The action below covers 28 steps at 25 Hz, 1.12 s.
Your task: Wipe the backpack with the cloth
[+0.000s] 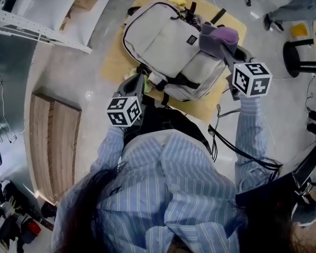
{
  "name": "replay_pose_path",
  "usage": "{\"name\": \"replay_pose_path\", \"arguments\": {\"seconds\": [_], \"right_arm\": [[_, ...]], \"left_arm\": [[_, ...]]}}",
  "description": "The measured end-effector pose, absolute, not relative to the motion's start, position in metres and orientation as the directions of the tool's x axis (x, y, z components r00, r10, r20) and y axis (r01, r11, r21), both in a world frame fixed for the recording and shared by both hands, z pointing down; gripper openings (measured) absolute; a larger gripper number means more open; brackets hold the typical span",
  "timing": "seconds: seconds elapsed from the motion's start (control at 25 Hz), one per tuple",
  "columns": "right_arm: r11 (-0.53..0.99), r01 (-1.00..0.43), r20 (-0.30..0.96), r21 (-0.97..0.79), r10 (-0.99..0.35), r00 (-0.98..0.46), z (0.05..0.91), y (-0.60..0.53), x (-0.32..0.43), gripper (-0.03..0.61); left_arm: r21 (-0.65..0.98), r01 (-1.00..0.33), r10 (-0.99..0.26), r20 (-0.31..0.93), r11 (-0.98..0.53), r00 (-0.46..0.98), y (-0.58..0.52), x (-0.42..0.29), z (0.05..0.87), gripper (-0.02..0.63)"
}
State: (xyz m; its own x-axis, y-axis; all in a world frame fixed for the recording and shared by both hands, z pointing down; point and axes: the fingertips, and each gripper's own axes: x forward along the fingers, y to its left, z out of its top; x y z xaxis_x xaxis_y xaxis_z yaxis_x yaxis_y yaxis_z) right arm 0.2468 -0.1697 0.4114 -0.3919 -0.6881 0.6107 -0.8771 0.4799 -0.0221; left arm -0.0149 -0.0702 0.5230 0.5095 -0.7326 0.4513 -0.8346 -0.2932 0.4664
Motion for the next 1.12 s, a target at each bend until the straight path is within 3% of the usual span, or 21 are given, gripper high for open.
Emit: {"name": "replay_pose_path", "arguments": {"seconds": [0.32,0.56,1.12], "right_arm": [[0.671,-0.715,0.642,-0.196,-0.464,-0.611,0.440,-0.061,0.165,0.041],[0.746,-0.623,0.713,-0.234,-0.304,-0.632,0.484,0.002,0.140,0.041],[0.687,-0.725,0.786,-0.042,-0.426,-0.449,0.504,-0.068,0.232,0.041]], "left_arm": [[0.467,-0.823,-0.714,0.451,-0.322,0.535,-0.055,0.005,0.526,0.005],[0.470,-0.815,-0.707,0.446,-0.338,0.550,-0.045,0.021,0.526,0.005],[0.469,-0.819,-0.723,0.433,-0.330,0.539,-0.027,0.034,0.521,0.005]]}}
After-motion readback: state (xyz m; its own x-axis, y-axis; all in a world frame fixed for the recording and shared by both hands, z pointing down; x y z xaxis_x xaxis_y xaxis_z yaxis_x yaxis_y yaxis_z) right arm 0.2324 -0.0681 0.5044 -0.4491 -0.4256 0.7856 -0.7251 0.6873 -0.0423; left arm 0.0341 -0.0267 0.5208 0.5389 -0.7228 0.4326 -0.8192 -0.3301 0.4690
